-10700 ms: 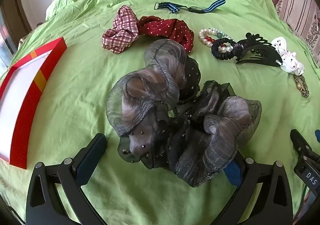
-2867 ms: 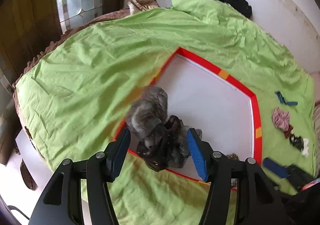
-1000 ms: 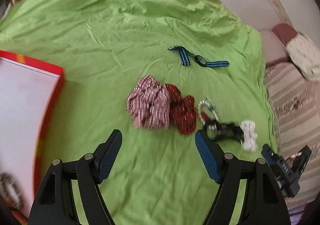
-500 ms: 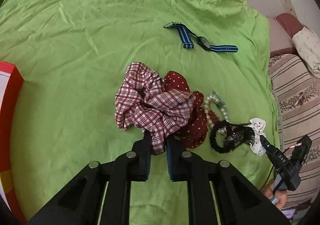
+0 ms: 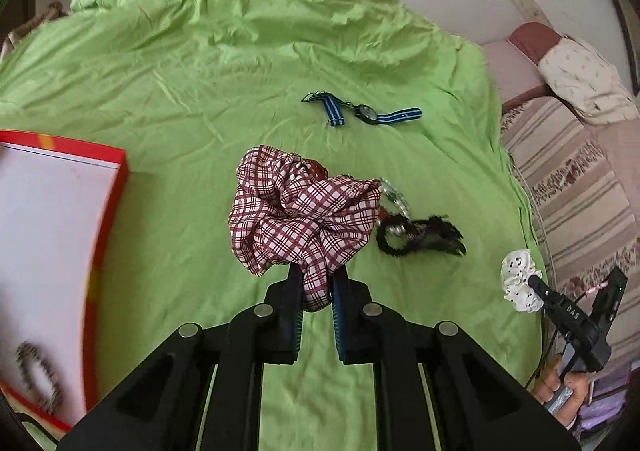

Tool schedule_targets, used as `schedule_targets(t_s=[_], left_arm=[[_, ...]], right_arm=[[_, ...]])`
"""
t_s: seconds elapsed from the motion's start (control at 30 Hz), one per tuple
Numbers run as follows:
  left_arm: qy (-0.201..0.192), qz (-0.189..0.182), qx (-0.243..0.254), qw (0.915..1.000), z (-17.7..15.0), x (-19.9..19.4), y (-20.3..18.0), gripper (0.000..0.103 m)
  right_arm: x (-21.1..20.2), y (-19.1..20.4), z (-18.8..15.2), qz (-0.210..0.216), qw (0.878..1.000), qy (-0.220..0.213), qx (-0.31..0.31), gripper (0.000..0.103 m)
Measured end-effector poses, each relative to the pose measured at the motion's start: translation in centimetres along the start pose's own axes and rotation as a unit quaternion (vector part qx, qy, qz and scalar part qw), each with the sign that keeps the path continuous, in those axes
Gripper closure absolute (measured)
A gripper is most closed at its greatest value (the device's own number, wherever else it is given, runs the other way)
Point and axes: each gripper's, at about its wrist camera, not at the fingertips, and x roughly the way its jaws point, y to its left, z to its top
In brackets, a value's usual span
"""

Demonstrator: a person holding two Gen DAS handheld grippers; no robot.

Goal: Organize jewelry
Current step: 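Carry both scrunchies to the red tray and open both tools to release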

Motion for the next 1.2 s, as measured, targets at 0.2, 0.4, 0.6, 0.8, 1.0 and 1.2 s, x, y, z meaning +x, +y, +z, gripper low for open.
schedule_targets(t_s=[0.2, 0.4, 0.6, 0.8, 1.0, 1.2], left_arm=[[-0.013, 0.011, 0.038, 0.9991, -3.1, -3.8, -1.4, 0.091], [-0.012, 0.014, 0.059, 0.9981, -5.6, -4.8, -2.9, 0.091], [-0.028, 0.037, 0.061, 0.9971, -6.7, -7.5, -1.5, 0.091], [-0.043, 0.096, 0.026, 0.9941, -5.5, -10.5, 5.5, 0.091], [-0.038, 0.156, -0.023, 0.9868, -3.1, -12.1, 14.3, 0.091], [-0.03, 0.204, -0.057, 0.977, -0.6, -11.9, 21.5, 0.091]], right_arm=[[-2.6, 2.3, -1.9, 0.024, 1.0, 0.001, -0.016, 0.093], [-3.0, 6.1, -3.5, 0.063, 0.997, 0.03, -0.024, 0.092], [-2.5, 13.8, -7.4, 0.095, 0.984, 0.069, -0.133, 0.093], [-1.1, 19.2, -9.7, 0.123, 0.972, 0.099, -0.176, 0.093], [1.5, 26.4, -11.5, 0.161, 0.956, 0.131, -0.205, 0.093], [4.5, 34.7, -14.0, 0.203, 0.935, 0.161, -0.244, 0.093]])
